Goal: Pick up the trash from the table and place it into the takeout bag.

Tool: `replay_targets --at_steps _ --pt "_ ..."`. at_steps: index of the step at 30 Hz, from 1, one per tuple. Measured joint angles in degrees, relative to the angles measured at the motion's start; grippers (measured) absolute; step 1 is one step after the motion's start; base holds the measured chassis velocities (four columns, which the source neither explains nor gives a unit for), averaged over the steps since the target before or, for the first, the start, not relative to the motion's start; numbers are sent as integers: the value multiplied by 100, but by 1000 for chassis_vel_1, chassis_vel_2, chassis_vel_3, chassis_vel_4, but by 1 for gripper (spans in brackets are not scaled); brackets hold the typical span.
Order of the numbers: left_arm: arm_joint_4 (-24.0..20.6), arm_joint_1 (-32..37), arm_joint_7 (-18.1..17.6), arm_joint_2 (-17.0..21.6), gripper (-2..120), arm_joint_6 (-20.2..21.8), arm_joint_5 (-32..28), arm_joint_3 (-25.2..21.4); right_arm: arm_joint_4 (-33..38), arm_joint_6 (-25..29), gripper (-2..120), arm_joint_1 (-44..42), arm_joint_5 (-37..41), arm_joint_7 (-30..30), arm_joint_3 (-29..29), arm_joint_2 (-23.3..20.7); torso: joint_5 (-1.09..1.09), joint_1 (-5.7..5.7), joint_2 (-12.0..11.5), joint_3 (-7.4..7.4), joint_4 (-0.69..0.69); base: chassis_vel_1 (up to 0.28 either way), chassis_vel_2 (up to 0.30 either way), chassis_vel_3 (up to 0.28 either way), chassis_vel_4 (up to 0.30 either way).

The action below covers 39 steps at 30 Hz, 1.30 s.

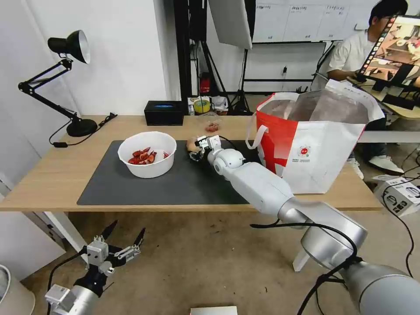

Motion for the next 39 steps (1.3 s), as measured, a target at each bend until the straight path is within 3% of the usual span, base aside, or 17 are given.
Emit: replay_targets --at_steps 4,5,8,10,11,12,13,15,17,18,23,26,33,39 --pt "-11 9 0 -8 100 -1 8 0 317 38 25 -65 2 86 4 -171 0 0 0 0 2 0 0 0 0" --pt "-23 14 -3 -10 100 -1 11 -3 745 101 19 -166 1 198 23 -404 0 0 0 0 1 0 0 0 0" --pt "-35 17 -4 -16 100 -2 13 -7 1170 142 14 -280 0 295 63 -633 1 0 0 0 2 0 0 0 0" --pt "-55 20 -7 -29 100 -4 13 -17 1964 187 8 -550 1 516 202 -1061 0 0 0 0 0 0 0 0 0" --pt "-55 20 -7 -29 100 -4 13 -17 1964 187 8 -550 1 516 202 -1061 0 0 0 0 0 0 0 0 0" --pt "-60 -8 -7 -22 100 -4 7 -18 2647 239 8 -848 10 754 380 -1380 1 0 0 0 0 0 0 0 0" --pt "-60 -8 -7 -22 100 -4 7 -18 2647 239 8 -848 10 754 380 -1380 1 0 0 0 0 0 0 0 0" --pt "-97 -38 -22 56 100 -4 -22 -19 4109 378 8 -1739 6 988 1000 -2118 2 0 0 -1 1 0 0 0 0" --pt "-102 -39 -22 65 100 -4 -25 -20 4310 396 8 -1878 3 997 1098 -2239 2 0 0 -1 0 0 0 0 0" --pt "-116 -47 -27 87 100 -4 -33 -20 4867 459 8 -2284 -16 1010 1363 -2550 1 0 0 -1 -2 0 0 0 0" --pt "-123 -81 -25 114 100 1 -36 21 5805 567 8 -3018 -79 1011 1880 -3023 2 0 1 -1 -1 0 0 0 0" --pt "-128 -134 -30 119 100 12 -34 116 6567 702 7 -3580 -124 1031 2488 -3378 1 0 0 -1 -1 0 0 0 0" --pt "-162 -156 -30 118 100 17 -24 164 6936 854 7 -3707 -203 1178 2853 -3595 0 0 0 -1 -1 0 0 0 0" --pt "-225 -156 -30 118 100 26 -19 176 7037 1049 7 -3488 -410 1729 3087 -3763 0 0 0 -1 0 0 0 0 0"
